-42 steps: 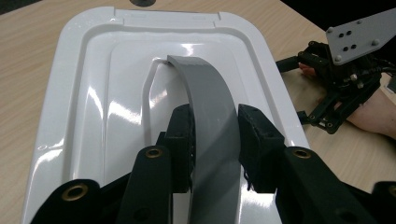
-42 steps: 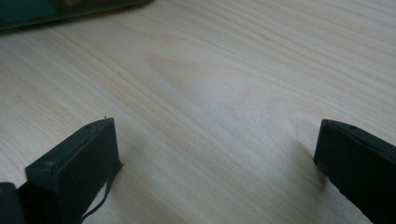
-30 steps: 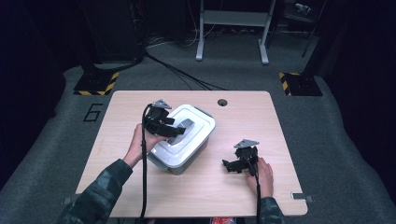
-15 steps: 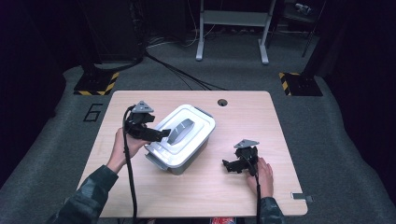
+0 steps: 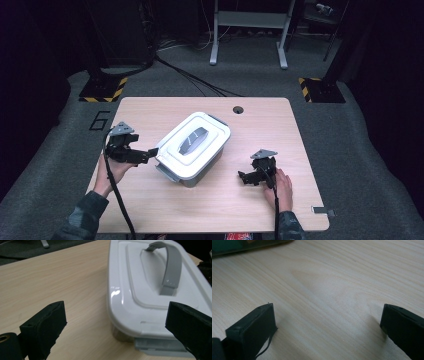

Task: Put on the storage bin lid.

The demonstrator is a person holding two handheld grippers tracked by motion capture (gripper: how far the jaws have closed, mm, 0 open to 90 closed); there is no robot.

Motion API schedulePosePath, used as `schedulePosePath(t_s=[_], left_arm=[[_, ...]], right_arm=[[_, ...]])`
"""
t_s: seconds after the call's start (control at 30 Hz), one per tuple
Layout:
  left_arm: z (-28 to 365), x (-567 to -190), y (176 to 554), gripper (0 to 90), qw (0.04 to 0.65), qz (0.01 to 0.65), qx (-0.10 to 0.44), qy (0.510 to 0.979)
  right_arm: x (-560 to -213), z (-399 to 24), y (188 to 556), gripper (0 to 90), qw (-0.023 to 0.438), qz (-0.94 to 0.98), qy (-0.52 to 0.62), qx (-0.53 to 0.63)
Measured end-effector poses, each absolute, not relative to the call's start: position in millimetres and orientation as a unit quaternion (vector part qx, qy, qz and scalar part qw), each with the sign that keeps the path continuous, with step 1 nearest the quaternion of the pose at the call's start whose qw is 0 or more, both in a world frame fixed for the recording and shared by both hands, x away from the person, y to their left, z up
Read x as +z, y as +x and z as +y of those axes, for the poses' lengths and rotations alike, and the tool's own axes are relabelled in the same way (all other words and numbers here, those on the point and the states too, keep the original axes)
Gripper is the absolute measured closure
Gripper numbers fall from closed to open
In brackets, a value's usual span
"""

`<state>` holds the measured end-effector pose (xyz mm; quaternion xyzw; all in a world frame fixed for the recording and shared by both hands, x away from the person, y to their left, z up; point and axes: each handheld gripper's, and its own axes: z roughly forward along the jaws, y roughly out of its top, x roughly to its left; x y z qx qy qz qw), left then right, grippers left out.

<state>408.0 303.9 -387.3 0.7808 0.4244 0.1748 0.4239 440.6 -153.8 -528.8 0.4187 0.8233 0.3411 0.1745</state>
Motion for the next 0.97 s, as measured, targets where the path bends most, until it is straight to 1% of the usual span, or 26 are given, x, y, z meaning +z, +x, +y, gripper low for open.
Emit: schedulePosePath(t_s=[0.1, 0.37, 0.6, 0.67, 0.8, 0.83, 0.9, 0.97], left_arm=[[314, -403, 403, 2.4, 0.416, 0.442, 0.176, 0.775], [334, -452, 396, 1.5, 0.372, 0.475, 0.170, 0.779], [342, -497, 390, 0.8, 0.335, 0.491, 0.174, 0.785], [343, -507, 389, 0.4, 0.333, 0.496, 0.171, 0.784], [344, -525, 388, 0.1, 0.332, 0.498, 0.171, 0.783], [343, -529, 386, 0.0, 0.338, 0.496, 0.187, 0.777], [343, -531, 384, 0.4, 0.332, 0.487, 0.204, 0.782], [342, -531, 384, 0.0, 0.329, 0.488, 0.202, 0.782]], right_arm=[[-529, -154, 441, 0.0, 0.175, 0.823, 0.418, 0.341], [-529, -154, 440, 0.0, 0.174, 0.822, 0.421, 0.341], [-529, -154, 440, 0.0, 0.174, 0.823, 0.420, 0.341], [-529, -154, 441, 0.0, 0.174, 0.823, 0.420, 0.341], [-529, -154, 440, 0.0, 0.174, 0.823, 0.420, 0.341], [-529, -154, 441, 0.0, 0.174, 0.823, 0.420, 0.341], [-529, -154, 441, 0.0, 0.175, 0.823, 0.418, 0.341], [-529, -154, 441, 0.0, 0.175, 0.824, 0.418, 0.341]])
